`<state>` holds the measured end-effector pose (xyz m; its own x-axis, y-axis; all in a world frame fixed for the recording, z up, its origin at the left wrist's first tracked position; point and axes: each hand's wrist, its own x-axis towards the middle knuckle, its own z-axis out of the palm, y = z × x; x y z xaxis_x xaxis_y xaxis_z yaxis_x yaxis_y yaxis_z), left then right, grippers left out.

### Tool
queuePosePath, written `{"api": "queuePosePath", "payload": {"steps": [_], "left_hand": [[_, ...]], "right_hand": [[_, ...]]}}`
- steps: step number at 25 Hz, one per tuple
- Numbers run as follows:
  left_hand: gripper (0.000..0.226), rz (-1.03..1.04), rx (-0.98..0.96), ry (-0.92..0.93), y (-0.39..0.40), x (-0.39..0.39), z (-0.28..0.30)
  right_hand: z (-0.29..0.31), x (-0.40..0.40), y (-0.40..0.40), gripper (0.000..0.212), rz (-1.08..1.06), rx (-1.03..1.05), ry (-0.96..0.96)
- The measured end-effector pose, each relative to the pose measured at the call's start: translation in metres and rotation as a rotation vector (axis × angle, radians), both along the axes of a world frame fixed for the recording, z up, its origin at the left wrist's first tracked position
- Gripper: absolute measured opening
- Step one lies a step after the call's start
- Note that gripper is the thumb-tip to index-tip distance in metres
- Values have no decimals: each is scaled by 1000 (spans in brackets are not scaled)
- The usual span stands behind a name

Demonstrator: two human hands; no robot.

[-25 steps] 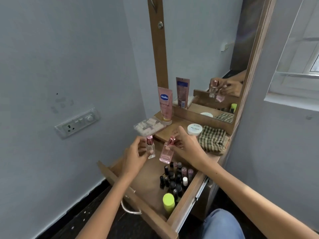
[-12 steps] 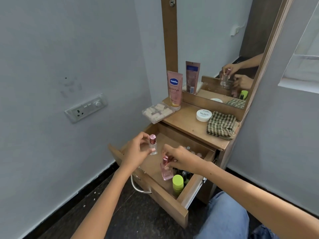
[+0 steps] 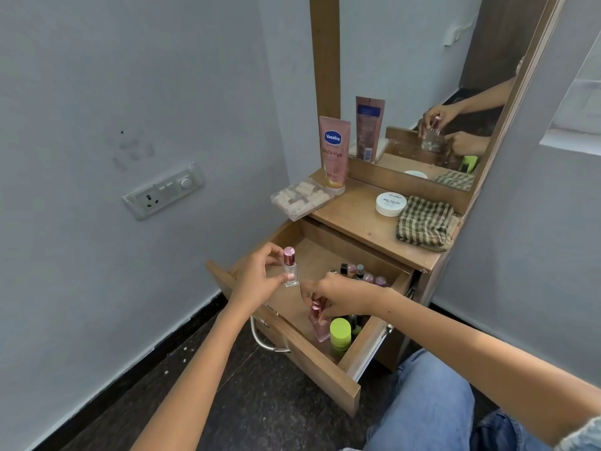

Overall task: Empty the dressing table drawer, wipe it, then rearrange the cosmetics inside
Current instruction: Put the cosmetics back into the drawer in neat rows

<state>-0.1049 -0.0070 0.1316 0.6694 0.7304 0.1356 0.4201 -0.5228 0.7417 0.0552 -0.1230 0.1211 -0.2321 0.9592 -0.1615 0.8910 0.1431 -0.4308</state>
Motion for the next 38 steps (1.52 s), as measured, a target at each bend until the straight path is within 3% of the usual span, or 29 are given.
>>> {"api": "queuePosePath", "payload": {"steps": [8,12,17,22,27,32,38], "left_hand": [[38,-57,-11,58,3,-5,-5],[39,-168,-70,150,6,-3,-6],[37,-370,-168,246,3,2,-7],[37,-443,-194,342,2,14,-13],[37,-490,-216,389,-1,20,-21],[40,-496,-149,465,-4,23,-26],[41,-472,-125,508,-8,25,-27]], "right_hand": [[7,8,-13,20,52,43,133],[10,14,-21,26,10,76,124],[13,34,-38,29,-190,165,279],[5,29,-49,23,-225,185,254],[-5,5,-48,16,-252,266,74],[-7,-11,-42,22,-337,286,-33],[-4,-2,-42,12,-302,222,87]]}}
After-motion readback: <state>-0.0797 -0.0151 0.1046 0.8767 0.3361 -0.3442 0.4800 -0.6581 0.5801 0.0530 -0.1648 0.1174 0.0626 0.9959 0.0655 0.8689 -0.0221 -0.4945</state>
